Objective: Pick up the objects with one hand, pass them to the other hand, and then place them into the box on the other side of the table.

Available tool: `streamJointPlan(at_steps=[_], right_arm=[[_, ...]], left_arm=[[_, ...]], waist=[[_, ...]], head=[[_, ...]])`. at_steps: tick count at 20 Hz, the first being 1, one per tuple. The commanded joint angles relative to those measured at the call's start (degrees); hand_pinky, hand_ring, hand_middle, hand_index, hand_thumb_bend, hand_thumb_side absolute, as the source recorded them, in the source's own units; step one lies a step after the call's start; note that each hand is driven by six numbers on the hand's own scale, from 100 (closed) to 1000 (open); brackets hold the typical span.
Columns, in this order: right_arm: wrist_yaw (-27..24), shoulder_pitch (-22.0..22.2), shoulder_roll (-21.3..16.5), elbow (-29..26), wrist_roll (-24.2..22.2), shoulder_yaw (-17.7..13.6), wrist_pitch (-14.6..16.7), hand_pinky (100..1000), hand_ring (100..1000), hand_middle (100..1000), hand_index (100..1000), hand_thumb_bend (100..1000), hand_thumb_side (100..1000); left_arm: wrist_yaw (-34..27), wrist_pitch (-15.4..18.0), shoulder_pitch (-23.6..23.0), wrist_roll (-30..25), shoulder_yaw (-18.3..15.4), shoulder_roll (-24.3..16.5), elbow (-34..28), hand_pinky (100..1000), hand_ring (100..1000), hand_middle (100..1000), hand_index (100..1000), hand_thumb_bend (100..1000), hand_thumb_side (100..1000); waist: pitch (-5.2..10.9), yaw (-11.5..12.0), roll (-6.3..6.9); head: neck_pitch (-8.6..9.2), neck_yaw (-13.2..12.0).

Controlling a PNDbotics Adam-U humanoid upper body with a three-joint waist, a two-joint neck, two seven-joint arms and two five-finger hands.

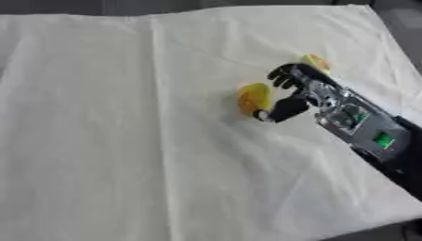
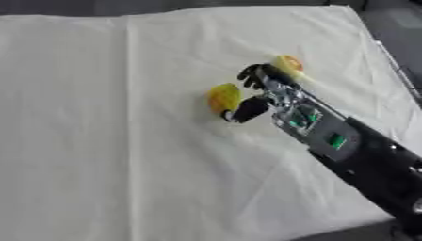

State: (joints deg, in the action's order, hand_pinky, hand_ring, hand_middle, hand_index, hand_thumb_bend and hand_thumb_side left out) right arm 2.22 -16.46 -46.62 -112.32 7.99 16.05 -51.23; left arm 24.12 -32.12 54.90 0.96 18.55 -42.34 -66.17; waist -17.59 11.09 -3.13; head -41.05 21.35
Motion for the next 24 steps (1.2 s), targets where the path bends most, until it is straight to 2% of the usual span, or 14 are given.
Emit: streamJointPlan(at_steps=[1, 5, 9, 15, 21, 24], right_arm=[[-1.36, -1.07, -0.79, 1.14, 1.41, -0.09, 0.52, 767, 835, 715, 803, 507, 100], [-3.43, -1.5, -0.46, 3.03, 2.84, 0.21, 1.92, 761, 820, 675, 772, 483, 100], [-5.25, -1.71, -0.33, 4.04, 4.61, 0.39, 3.8, 735, 790, 581, 689, 427, 100], [-7.38, -1.08, -0.45, 3.64, 8.06, 0.26, 5.55, 684, 747, 472, 581, 347, 100], [-8.72, 0.16, -1.5, -1.69, 9.98, -1.53, 5.37, 630, 742, 467, 574, 306, 100], [-8.22, -0.08, -1.61, -2.2, 10.85, -2.3, 7.77, 606, 742, 468, 574, 302, 100]], left_arm=[[-0.55, -0.06, 1.52, 0.47, -0.59, -1.36, -0.79, 836, 852, 755, 796, 494, 520], [-0.99, -0.16, 1.56, 0.81, -0.65, -1.34, -0.79, 835, 851, 754, 794, 490, 522], [-1.3, -0.13, 1.56, 1.09, -0.68, -1.29, -0.77, 835, 851, 753, 792, 487, 522], [-1.46, 0.0, 1.15, 1.25, -0.74, -1.47, -0.49, 834, 851, 752, 789, 483, 522], [-1.09, 0.28, 0.78, 1.06, -0.73, -1.62, -0.46, 832, 849, 749, 787, 480, 509], [-1.0, 0.43, 0.72, 0.86, -0.75, -1.72, -0.71, 829, 846, 749, 792, 481, 505]], waist=[[0.12, 0.3, 1.09], [-0.27, 0.63, 1.15], [-0.3, 1.03, 1.15], [0.46, 1.04, 1.16], [2.26, 0.11, 1.33], [3.0, -0.06, 1.58]], head=[[1.05, 0.36], [1.27, 0.45], [1.56, 0.44], [1.29, 0.13], [0.51, -0.47], [0.27, -0.57]])
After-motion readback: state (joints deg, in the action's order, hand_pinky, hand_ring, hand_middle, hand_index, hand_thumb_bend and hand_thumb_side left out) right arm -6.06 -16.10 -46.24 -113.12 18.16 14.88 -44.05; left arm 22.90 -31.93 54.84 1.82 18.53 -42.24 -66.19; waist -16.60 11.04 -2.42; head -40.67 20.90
